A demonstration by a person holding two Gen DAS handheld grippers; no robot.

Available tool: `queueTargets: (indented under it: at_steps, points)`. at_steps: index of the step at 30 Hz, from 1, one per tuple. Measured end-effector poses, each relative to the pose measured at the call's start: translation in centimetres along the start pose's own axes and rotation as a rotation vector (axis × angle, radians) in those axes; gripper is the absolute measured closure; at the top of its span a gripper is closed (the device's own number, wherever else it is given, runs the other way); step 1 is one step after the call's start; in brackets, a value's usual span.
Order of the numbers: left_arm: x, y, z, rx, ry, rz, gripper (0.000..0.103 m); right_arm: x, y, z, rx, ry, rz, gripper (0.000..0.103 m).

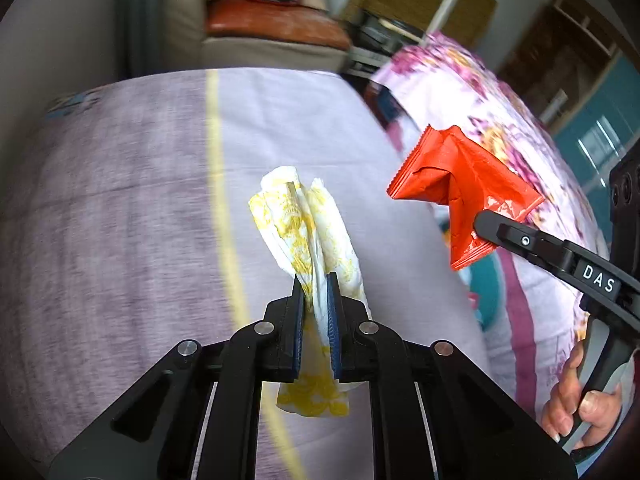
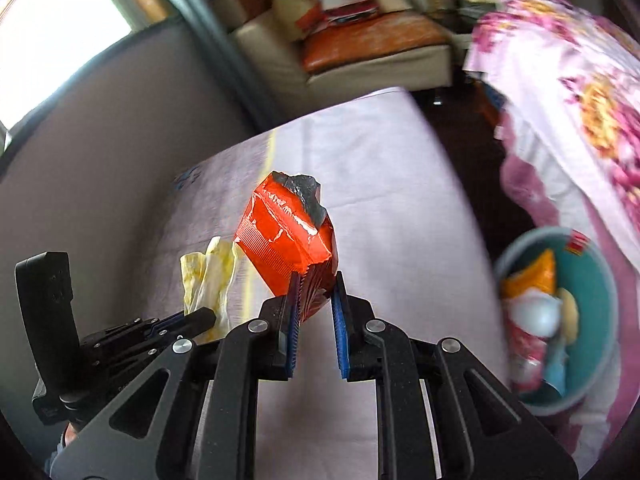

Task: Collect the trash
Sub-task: 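Carry tissue and packet over the teal bin and open the left tool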

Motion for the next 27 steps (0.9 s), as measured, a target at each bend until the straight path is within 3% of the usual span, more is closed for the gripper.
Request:
queueTargets:
  at_steps: [10,16,27]
  points:
    - [0.6,-4.3,11.2,-0.033,-0.182,-0.069,0.092,-2.2,6.0,12.2,-0.066,-0.201,0.102,0.089]
    - [0.3,-6.2,16.2,-0.040,-0.240,-0.102,0.092,-4.3,8.6,19.0,-0.095,-0.293,0.143,0.089]
    - [0.2,-9.1,23.8,-0.056,-0.341,-0.140,0.092,-6.7,11.0,25.2,-0.121,-0.370,0.179,0.088]
Point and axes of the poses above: each gripper's, at about its wrist camera, not at the fingertips, and y roughly against the way its jaws point, z to its right, x to its top, the point moved 9 cm from there along -y, roughly the way its jaws point, and after that the axes turned 12 degrees about -z, right-handed, at the moved point
